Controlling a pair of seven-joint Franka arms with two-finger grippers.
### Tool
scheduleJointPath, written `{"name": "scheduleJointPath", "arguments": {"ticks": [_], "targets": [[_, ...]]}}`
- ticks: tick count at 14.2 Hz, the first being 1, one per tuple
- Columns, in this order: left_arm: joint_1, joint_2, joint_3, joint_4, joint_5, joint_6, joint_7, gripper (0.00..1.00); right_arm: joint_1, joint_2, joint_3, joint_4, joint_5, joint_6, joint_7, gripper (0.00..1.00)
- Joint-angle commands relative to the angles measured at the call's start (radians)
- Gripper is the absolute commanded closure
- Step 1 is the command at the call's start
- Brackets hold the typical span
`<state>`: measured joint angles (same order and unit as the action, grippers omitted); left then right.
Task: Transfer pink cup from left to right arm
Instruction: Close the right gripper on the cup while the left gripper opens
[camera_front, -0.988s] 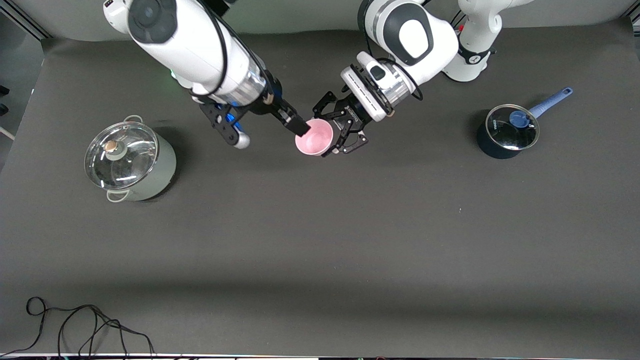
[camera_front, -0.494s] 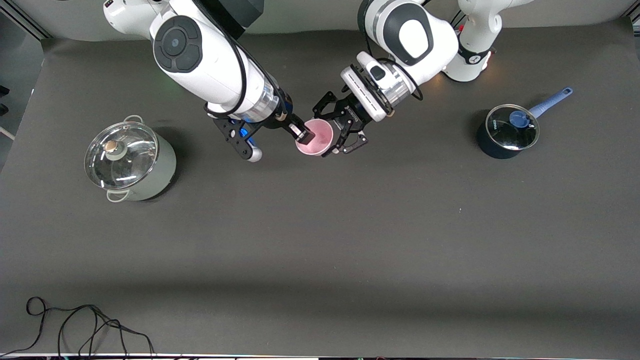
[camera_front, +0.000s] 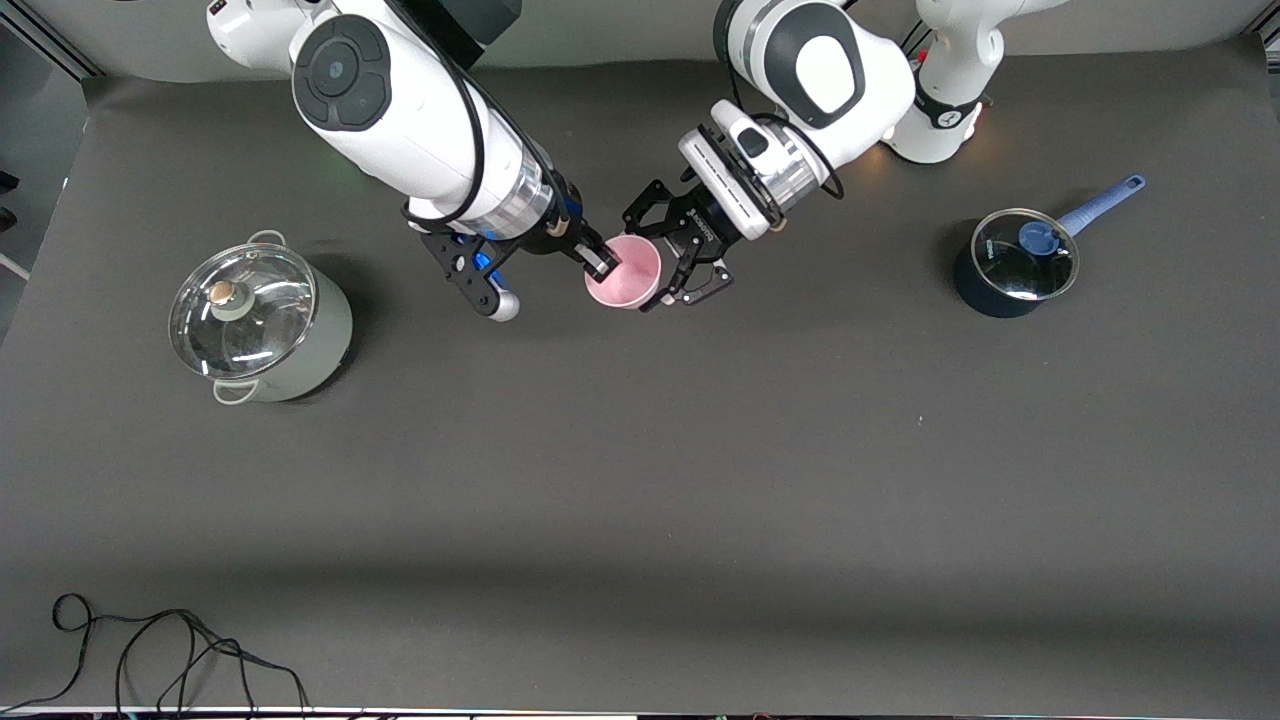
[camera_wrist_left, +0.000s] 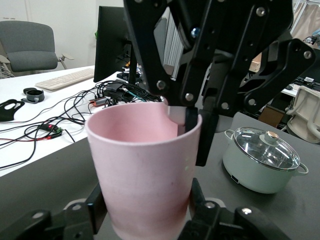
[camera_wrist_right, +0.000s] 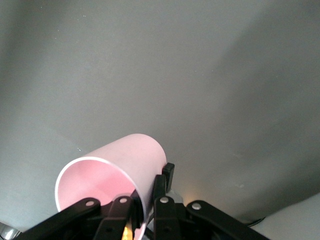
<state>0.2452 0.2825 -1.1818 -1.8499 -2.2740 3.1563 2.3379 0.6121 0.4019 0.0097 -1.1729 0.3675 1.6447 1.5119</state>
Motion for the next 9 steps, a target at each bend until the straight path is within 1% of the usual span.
{"name": "scheduleJointPath", "arguments": {"ticks": [1,4,6,9], "targets": [[-0.01,-0.006,0.011,0.006,-0.019,0.018,-0.009,0.01,-0.003,0.015,-0.011,0.047,-0.015,-0.005,-0.008,1.0],[-0.009,-0.002,0.014,0.006,-0.019,0.017,-0.011,0.01,-0.04,0.008,-0.013,0.042,-0.016,-0.017,-0.116,1.0],[0.003,0.007,0.021,0.001,-0.018,0.017,-0.011,0.01,-0.08,-0.001,-0.013,0.033,-0.021,-0.023,-0.221,1.0],[0.014,0.053,0.079,0.003,-0.013,0.01,-0.009,0.01,-0.184,-0.04,-0.016,0.032,-0.024,-0.153,-0.485,1.0]]}}
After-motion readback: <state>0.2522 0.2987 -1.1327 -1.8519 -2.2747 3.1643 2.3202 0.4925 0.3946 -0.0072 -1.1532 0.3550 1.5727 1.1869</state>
